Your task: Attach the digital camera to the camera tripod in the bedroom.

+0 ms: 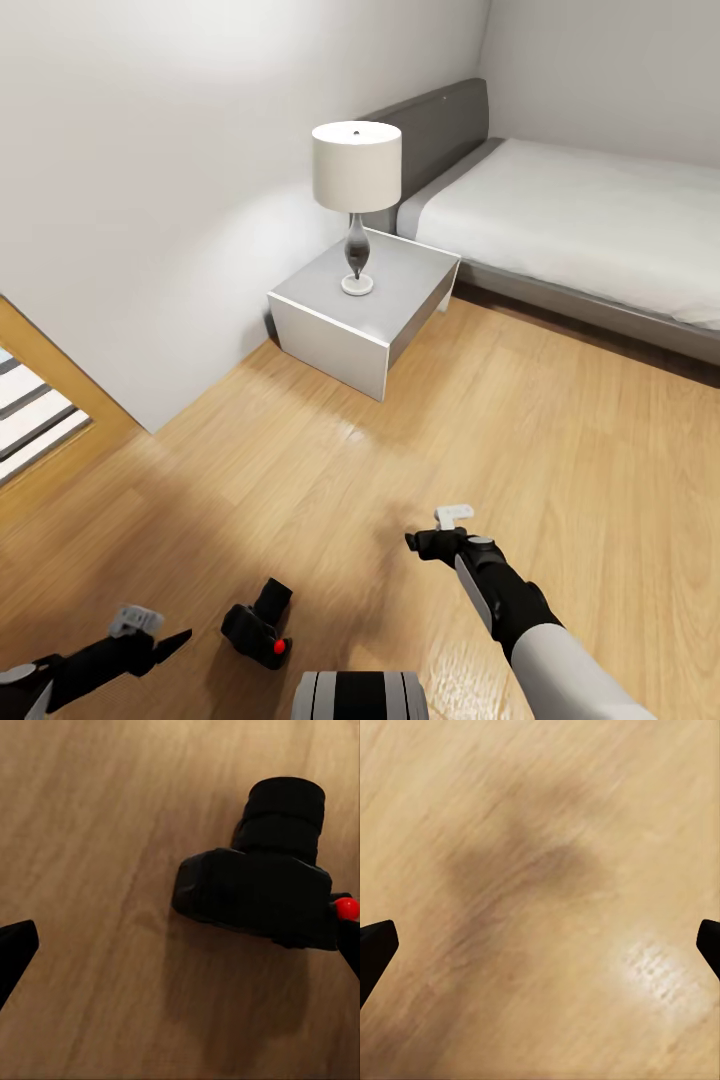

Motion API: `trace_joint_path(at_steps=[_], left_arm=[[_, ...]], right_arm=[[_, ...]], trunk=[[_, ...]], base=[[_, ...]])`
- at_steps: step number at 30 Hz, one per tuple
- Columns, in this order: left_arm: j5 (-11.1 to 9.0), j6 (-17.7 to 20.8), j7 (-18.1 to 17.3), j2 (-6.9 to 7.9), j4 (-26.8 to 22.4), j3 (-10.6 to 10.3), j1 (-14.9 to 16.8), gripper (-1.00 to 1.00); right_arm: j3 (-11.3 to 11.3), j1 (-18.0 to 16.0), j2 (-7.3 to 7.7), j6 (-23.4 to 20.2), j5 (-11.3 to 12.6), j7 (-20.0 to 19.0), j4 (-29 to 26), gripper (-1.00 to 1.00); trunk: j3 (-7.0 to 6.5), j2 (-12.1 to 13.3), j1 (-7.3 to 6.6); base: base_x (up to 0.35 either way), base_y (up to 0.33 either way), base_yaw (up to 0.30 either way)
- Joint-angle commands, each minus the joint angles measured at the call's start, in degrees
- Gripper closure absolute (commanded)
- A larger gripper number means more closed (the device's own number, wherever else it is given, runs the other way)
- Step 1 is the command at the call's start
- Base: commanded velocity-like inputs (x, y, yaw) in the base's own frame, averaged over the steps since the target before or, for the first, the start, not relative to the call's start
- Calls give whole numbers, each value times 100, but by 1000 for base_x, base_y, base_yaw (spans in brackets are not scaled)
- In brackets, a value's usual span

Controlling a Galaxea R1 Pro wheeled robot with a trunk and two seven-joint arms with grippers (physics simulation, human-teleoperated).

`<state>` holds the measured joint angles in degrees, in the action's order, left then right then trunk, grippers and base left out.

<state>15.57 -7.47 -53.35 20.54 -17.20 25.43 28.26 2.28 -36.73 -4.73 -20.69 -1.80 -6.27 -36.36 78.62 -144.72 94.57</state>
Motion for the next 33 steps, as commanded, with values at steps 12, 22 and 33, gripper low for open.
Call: trace_joint_path(at_steps=[12,22,33], left_arm=[[27,-42,-16,16,-442,370,4,-100],[25,-44,-9,11,-483,376,4,-100],[25,-44,-9,20,-486,383,4,-100]], right_arm=[[5,-1,-1,-32,-22,-16,1,-100],[9,-1,-3,-26,-22,-18,40,-100],[9,-1,-10,-26,-22,-17,50,-100]], trunk=[[4,-2,-1],[4,-2,-1],[115,-8,12]], base=[[0,0,0],[0,0,0],[0,0,0]])
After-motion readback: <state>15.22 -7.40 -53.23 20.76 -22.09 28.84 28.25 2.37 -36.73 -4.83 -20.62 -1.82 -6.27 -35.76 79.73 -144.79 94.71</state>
